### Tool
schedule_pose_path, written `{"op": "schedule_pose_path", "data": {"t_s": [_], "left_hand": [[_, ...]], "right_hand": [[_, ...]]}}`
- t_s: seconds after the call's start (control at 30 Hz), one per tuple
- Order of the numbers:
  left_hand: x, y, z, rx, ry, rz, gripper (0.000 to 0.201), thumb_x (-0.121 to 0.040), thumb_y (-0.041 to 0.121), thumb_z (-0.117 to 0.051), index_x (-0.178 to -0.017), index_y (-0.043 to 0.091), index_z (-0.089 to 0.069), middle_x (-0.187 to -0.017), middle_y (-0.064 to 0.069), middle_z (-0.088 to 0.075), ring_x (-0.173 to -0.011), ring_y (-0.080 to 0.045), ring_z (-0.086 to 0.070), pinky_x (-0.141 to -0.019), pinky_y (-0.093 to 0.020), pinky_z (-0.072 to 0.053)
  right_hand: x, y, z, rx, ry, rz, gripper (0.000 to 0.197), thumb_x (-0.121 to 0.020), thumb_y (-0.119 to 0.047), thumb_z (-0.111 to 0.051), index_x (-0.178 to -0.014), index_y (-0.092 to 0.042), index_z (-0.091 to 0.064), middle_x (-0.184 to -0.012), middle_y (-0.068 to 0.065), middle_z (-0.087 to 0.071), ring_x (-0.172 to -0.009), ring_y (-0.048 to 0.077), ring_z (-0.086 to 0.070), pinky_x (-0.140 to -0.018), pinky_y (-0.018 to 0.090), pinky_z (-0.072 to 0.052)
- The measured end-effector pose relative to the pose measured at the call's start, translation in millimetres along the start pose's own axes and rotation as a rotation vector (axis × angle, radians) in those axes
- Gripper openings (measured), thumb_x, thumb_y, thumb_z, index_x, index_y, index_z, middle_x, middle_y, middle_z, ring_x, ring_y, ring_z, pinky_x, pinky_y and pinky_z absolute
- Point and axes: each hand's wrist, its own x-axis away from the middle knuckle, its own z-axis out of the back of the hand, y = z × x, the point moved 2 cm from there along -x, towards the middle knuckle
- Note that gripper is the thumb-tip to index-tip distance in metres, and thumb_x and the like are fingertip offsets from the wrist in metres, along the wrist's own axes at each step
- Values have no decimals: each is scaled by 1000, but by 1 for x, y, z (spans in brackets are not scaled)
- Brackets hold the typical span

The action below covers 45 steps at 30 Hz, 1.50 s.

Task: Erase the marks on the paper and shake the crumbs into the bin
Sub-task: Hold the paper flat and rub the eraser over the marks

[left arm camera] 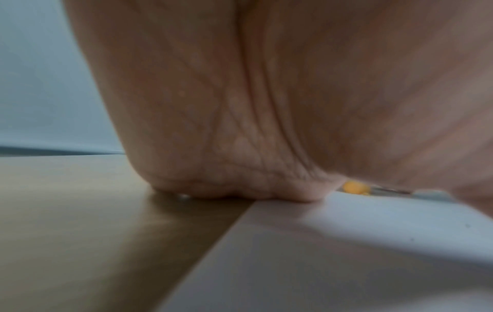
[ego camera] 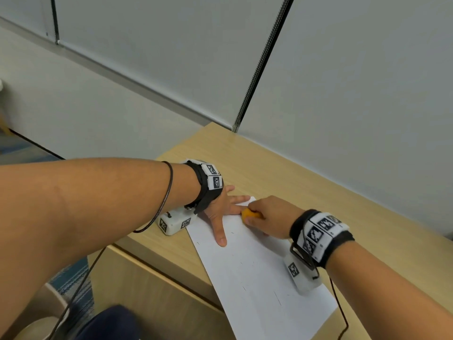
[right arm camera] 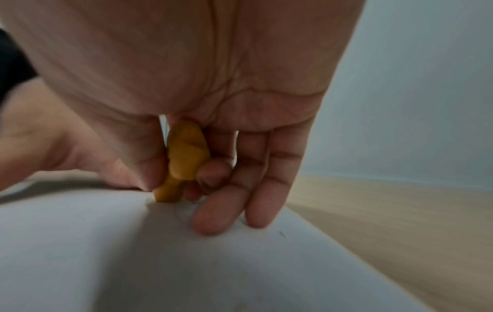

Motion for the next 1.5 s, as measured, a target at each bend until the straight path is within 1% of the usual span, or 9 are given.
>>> {"op": "schedule_pose_path", "data": {"t_s": [0.17,0.37,0.53,0.63,0.8,1.03,1.17,1.33,1.5], "left_hand": [[0,2,1,-6,2,-4,122,-71,77,-64,-145,49,29,-155,15,38,-145,-35,30,-113,-63,8],[0,0,-1,-10,23,-23,119,-71,79,-63,-145,52,26,-156,15,37,-146,-33,28,-113,-63,9],[2,2,1,0,23,-10,120,-73,74,-65,-146,49,27,-157,13,36,-146,-34,28,-114,-61,9],[3,3,1,5,24,-10,121,-73,74,-66,-146,48,27,-157,13,36,-146,-34,29,-114,-61,10],[-1,1,-2,-10,40,-17,118,-71,78,-63,-146,52,25,-157,15,36,-146,-33,28,-112,-63,11],[0,0,-1,4,44,-8,122,-70,78,-64,-147,48,26,-158,13,34,-146,-37,26,-114,-62,7],[9,7,-1,23,71,23,125,-64,83,-61,-149,45,23,-160,10,31,-147,-37,24,-114,-63,6],[32,39,-15,69,172,199,128,-62,94,-48,-157,29,8,-166,-5,10,-151,-34,0,-119,-57,-11],[67,59,-20,2,195,238,122,-63,99,-31,-156,20,-18,-154,-16,-25,-132,-38,-38,-105,-50,-36]], "right_hand": [[38,-6,-7,82,-190,86,33,-99,-44,-51,-76,-20,-51,-71,-3,-52,-64,16,-45,-65,33,-39],[0,5,1,32,48,-18,34,-101,-45,-44,-87,-17,-59,-82,4,-68,-78,24,-64,-78,42,-54],[22,-4,-10,14,-83,45,36,-99,-44,-49,-72,-20,-47,-67,-3,-50,-64,20,-48,-65,36,-41],[30,-6,-8,19,-181,62,38,-98,-46,-50,-78,-13,-52,-69,-3,-50,-64,16,-46,-66,35,-41],[-3,3,2,71,31,-15,33,-102,-41,-44,-87,-15,-60,-79,1,-60,-70,18,-52,-72,38,-46],[57,-13,-14,127,-142,45,33,-100,-47,-44,-83,-19,-52,-72,-4,-53,-69,20,-50,-68,36,-42],[77,6,-13,87,-14,-125,36,-102,-46,-37,-79,-20,-48,-81,2,-60,-74,25,-54,-69,38,-46],[85,13,-25,-51,-81,-281,37,-102,-45,-35,-88,-17,-55,-93,3,-65,-82,25,-66,-77,34,-51],[72,19,-27,0,-33,-324,44,-103,-48,-30,-96,-14,-58,-96,3,-64,-88,24,-61,-79,35,-48]]}}
